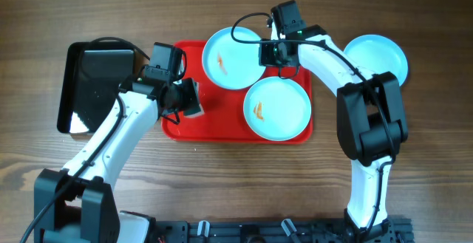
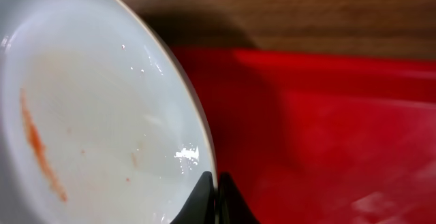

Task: Clean dirty plates on tray and stack at the side
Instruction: 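Move the right gripper to grasp the rim of the top plate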

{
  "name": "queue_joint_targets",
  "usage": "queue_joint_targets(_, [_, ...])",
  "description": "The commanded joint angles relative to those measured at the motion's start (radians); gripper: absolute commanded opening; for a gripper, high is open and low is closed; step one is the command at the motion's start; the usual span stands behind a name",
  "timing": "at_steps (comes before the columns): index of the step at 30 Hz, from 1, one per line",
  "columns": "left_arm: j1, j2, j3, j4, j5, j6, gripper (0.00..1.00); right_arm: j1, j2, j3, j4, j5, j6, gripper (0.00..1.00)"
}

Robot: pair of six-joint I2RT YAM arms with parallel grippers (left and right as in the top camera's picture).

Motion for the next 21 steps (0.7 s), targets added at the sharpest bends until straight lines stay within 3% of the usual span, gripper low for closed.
queue_joint_targets(1, [-0.001,-0.047,0.004,0.017,-0.018,0.032,0.04,0.016,-0.040,0.026,-0.026,-0.141,0.035,0.04])
queue_joint_targets(9, [-0.001,-0.101,0.004,0.035,-0.018,0.032,0.04,0.155,-0.040,0.026,-0.129,-0.183,0.123,0.04])
queue_joint_targets(13, [-0.001,-0.099,0.004,0.035,-0.029,0.032,0.04,0.229,-0.040,0.025,-0.217,-0.046,0.239,0.04])
queue_joint_targets(21, [-0.014,0.037,0.003,0.047,-0.005,-0.023,0.04,0.238,-0.039,0.025,-0.212,0.068,0.296,0.04])
